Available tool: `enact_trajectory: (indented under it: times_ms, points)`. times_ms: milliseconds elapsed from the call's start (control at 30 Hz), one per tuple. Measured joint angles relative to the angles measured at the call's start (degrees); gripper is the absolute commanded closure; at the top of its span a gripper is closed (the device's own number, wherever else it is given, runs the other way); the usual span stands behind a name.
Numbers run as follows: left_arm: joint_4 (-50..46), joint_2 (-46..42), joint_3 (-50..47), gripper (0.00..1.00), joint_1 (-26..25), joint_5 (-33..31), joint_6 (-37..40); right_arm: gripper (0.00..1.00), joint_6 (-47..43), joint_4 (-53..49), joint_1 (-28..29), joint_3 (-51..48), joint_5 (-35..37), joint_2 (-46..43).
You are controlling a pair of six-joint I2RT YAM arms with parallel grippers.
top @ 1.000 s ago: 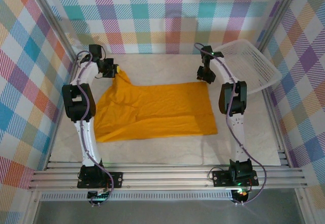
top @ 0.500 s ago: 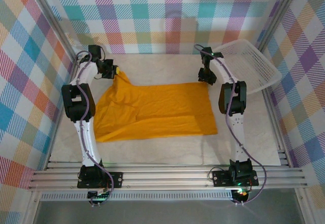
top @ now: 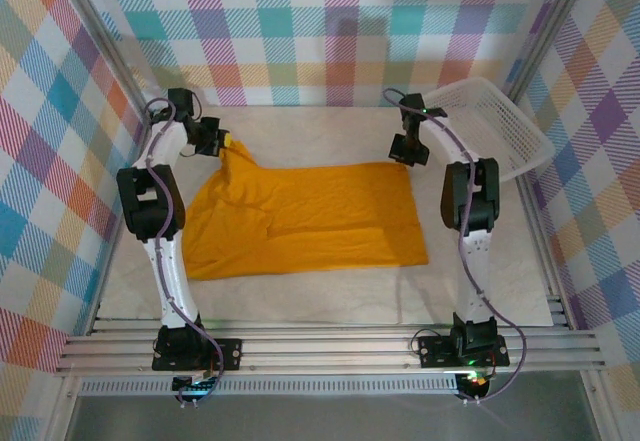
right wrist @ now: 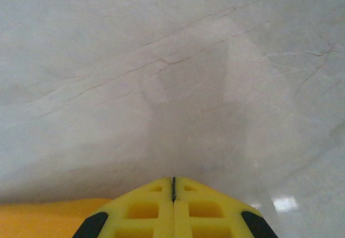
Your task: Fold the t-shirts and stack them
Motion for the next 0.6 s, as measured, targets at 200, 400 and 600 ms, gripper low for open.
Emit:
enact_trajectory:
  times_ms: [200,400,600]
  points:
    - [-0.4,-12.9,-11.0,1.0,0.3,-2.6,5.4,1.0,-2.0,7.0,0.3,-12.5,-1.7,-13.2]
    - [3.1,-21.6,-17.6,1.0,3.2,-2.7,5.9,1.0,-2.0,9.8,0.3,-18.6,-1.8,-17.2]
    - [4.4,-16.1,-13.0,1.0,3.7,-1.0,6.9,1.0,-2.0,10.3,0.3,-18.4,-2.8,-16.7]
